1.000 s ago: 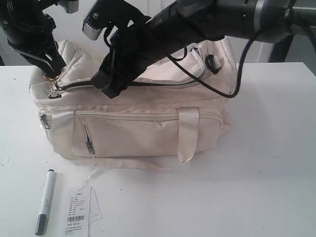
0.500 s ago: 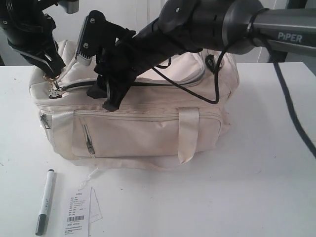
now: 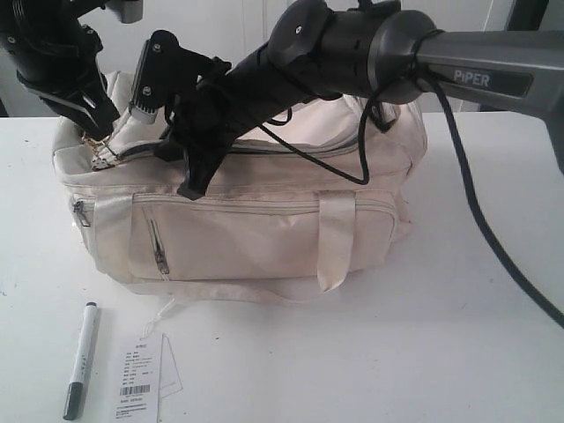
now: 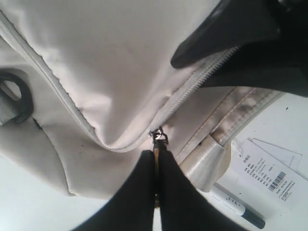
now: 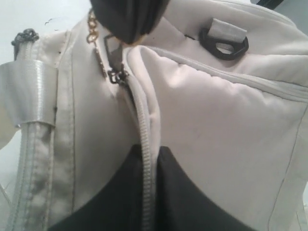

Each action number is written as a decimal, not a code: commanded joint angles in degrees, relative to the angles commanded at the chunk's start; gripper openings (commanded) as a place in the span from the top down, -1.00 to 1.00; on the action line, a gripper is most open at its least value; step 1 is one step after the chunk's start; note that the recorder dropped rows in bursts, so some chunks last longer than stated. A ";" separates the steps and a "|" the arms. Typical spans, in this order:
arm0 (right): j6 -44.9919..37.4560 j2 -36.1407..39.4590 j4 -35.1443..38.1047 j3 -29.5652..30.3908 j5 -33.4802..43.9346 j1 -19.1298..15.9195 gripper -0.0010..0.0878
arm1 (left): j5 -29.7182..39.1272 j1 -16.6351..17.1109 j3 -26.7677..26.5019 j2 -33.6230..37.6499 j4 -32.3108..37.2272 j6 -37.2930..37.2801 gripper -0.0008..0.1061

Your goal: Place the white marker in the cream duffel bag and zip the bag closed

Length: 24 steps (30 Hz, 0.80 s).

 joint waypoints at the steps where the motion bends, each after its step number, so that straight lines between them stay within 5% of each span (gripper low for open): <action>1: 0.00 0.00 0.00 0.00 0.31 0.00 0.98 | 0.00 0.00 0.00 0.00 0.00 0.00 0.99; 24: 8.99 -3.24 -5.26 0.00 2.65 -0.60 0.98 | 0.00 0.00 0.00 -1.29 3.55 -1.12 0.99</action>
